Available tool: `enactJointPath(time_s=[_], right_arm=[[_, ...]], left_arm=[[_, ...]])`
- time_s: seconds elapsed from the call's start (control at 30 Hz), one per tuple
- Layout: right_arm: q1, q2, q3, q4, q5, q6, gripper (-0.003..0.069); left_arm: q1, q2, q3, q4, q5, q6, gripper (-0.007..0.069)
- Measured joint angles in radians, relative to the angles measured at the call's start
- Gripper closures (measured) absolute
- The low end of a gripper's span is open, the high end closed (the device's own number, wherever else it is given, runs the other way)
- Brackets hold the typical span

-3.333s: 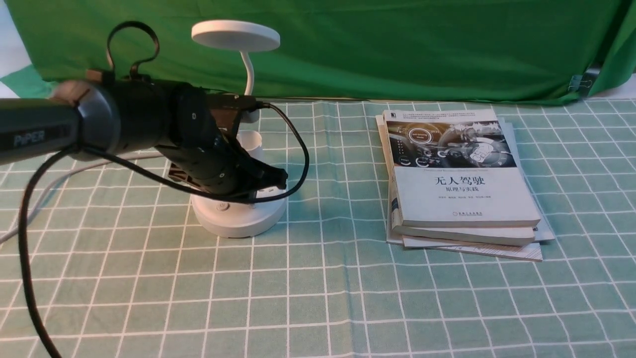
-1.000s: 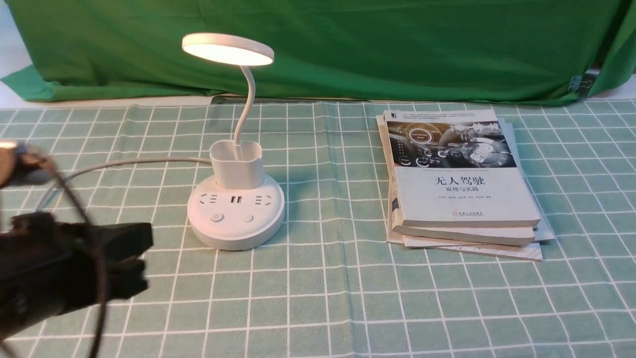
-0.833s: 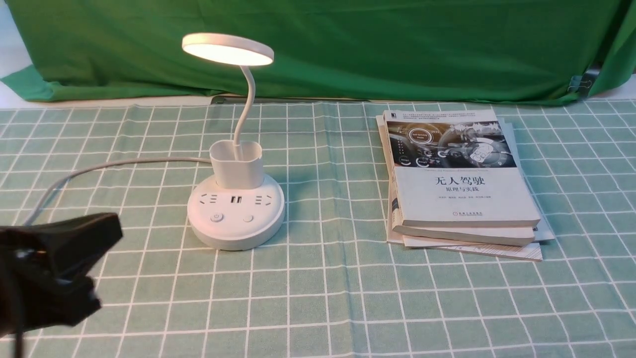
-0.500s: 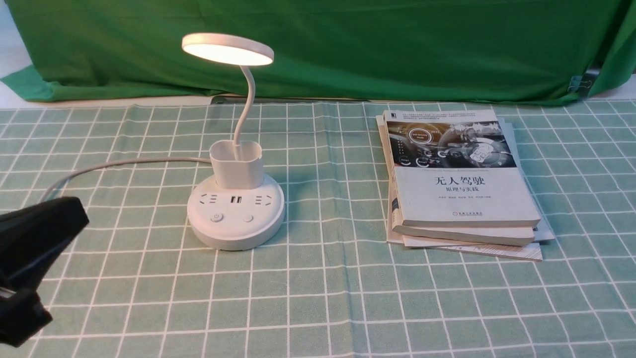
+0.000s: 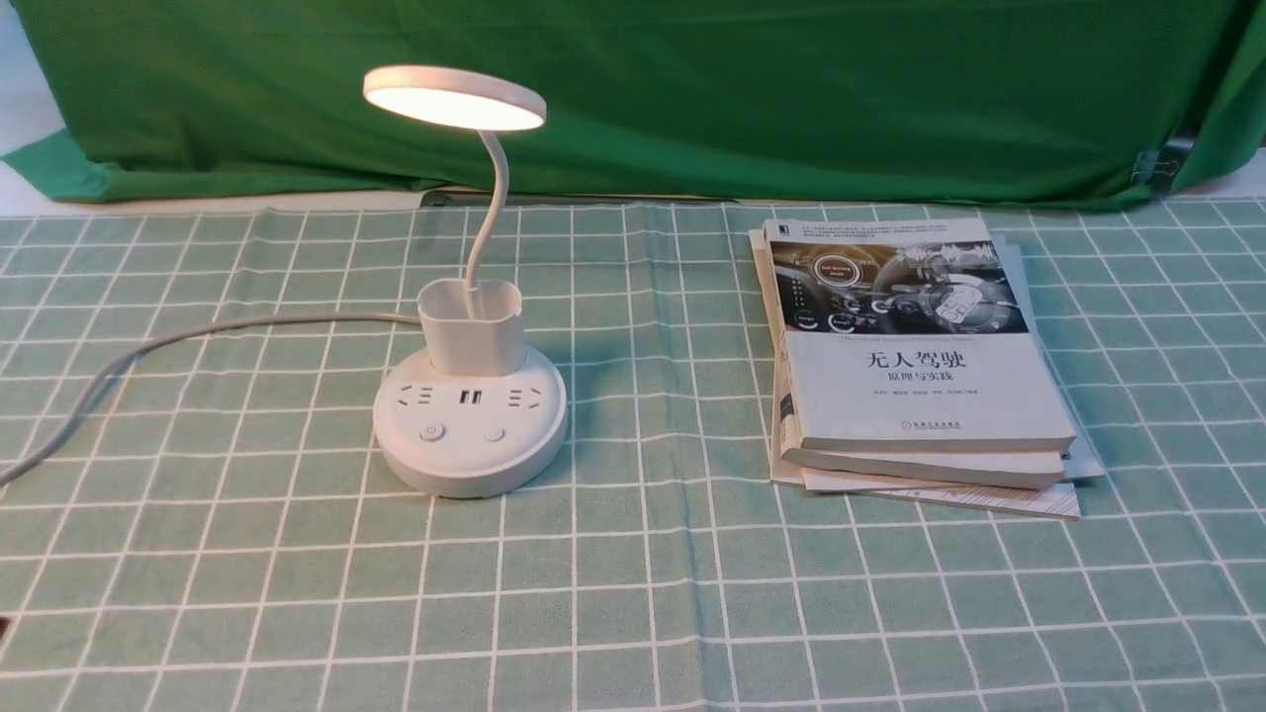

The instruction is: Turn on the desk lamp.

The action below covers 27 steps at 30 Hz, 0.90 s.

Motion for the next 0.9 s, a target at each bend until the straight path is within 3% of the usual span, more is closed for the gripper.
enactJointPath(time_s=[0.27,0.37,0.6,0.9], right_arm=[[0.0,0.0,0.0,0.0,0.001,0.0,0.0419],[0.0,0.0,0.0,0.0,0.0,0.0,0.0419],[0.0,0.0,0.0,0.0,0.001,0.0,0.0419],[0.0,0.0,0.0,0.0,0.001,0.0,0.0419]], left_arm=[[0.216,-0.165,0.19,0.001,0.007,-0.01,0.0603],[0.255,-0.218,0.196,0.001,0.128,-0.01,0.0603],[0.258,-0.227,0.199,-0.032,0.502,-0.01,0.0603],[0.258,-0.229,0.199,-0.074,0.519,-0.01,0.0603]])
